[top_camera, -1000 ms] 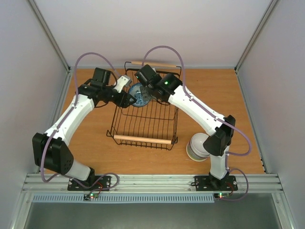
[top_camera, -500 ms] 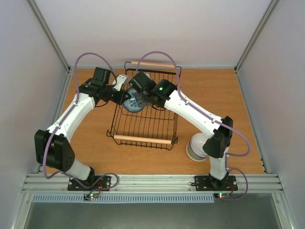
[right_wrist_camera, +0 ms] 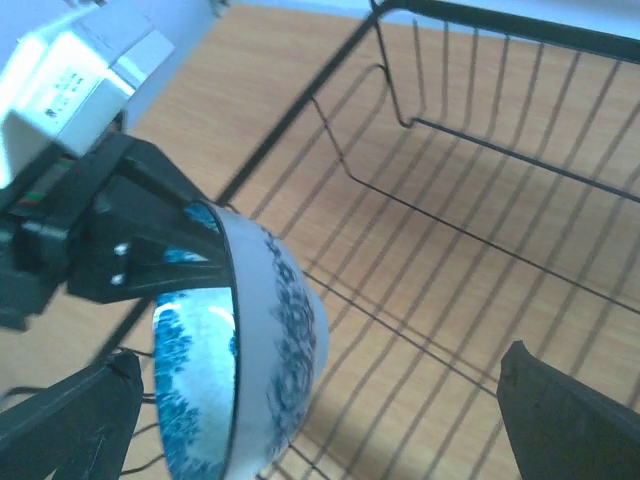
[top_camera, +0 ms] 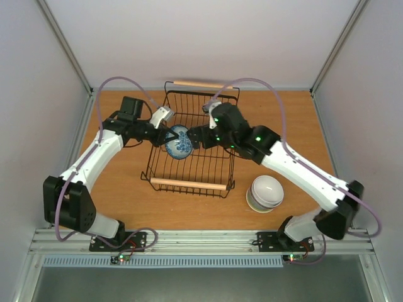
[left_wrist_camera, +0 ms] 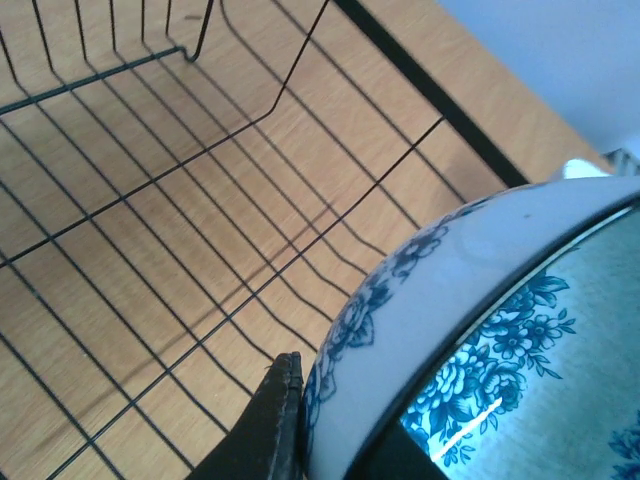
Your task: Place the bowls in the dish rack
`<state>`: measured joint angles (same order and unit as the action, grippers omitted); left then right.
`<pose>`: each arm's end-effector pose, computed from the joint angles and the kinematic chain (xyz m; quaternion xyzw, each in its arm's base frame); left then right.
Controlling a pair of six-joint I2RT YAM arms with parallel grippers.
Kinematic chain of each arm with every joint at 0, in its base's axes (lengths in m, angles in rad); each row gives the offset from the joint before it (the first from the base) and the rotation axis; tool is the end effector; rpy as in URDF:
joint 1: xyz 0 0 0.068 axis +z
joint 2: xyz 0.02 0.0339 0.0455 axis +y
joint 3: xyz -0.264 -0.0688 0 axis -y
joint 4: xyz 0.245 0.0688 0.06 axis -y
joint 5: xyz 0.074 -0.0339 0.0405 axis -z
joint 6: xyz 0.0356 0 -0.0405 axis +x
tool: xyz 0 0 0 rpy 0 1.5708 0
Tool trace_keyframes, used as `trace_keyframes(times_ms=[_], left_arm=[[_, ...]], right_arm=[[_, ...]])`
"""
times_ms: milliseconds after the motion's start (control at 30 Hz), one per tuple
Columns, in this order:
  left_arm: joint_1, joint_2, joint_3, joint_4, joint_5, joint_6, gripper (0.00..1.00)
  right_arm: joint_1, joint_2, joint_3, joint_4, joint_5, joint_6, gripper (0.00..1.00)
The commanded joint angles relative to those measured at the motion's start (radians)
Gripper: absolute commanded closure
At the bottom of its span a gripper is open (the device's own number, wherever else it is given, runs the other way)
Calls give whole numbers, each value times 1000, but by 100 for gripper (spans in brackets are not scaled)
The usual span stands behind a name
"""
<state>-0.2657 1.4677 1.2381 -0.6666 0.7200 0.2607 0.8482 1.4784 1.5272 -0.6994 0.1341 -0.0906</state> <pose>0.2910 -0.1035 0.3001 0.3423 0.8224 -0.3332 0.3089 0.2181 0.2402 0.3821 -0.3779 0.8108 0.1081 0.4338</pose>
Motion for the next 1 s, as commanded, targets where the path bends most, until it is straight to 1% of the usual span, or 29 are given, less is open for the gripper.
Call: trace_keyframes(times_ms=[0, 100, 200, 267, 400, 500, 667, 700, 733, 767, 800, 900, 967], left_arm=[[74, -53, -52, 181, 289, -16, 100], [111, -54, -80, 246, 401, -57, 100], [115, -44, -91, 268, 491, -74, 99], [115, -28, -87, 265, 550, -78, 100], [117, 0, -80, 246, 659, -64, 100], [117, 18, -66, 193, 717, -34, 100], [117, 55, -22, 31, 715, 100, 99], [116, 64, -13, 8, 710, 123, 100], [117, 71, -9, -6, 710, 134, 100], [117, 77, -6, -16, 710, 144, 99], [117, 80, -6, -22, 708, 151, 99], [116, 75, -7, -20, 680, 150, 99], [115, 63, -21, 25, 652, 130, 99]], right_arm=[[-52, -107, -162, 239, -298, 56, 1], [-68, -118, -227, 316, -461, 87, 1], [-69, -94, -254, 376, -586, 131, 1], [-68, -76, -263, 403, -624, 144, 1], [-68, -55, -281, 442, -632, 154, 1], [-69, -56, -298, 465, -628, 159, 1], [-68, -63, -308, 480, -616, 164, 1], [-68, -61, -305, 478, -617, 164, 3], [-69, -60, -301, 475, -619, 166, 8], [-69, -57, -298, 472, -619, 168, 15], [-68, -55, -294, 468, -618, 172, 23], [-68, -42, -275, 445, -614, 181, 52], [-69, -31, -265, 435, -619, 188, 65]])
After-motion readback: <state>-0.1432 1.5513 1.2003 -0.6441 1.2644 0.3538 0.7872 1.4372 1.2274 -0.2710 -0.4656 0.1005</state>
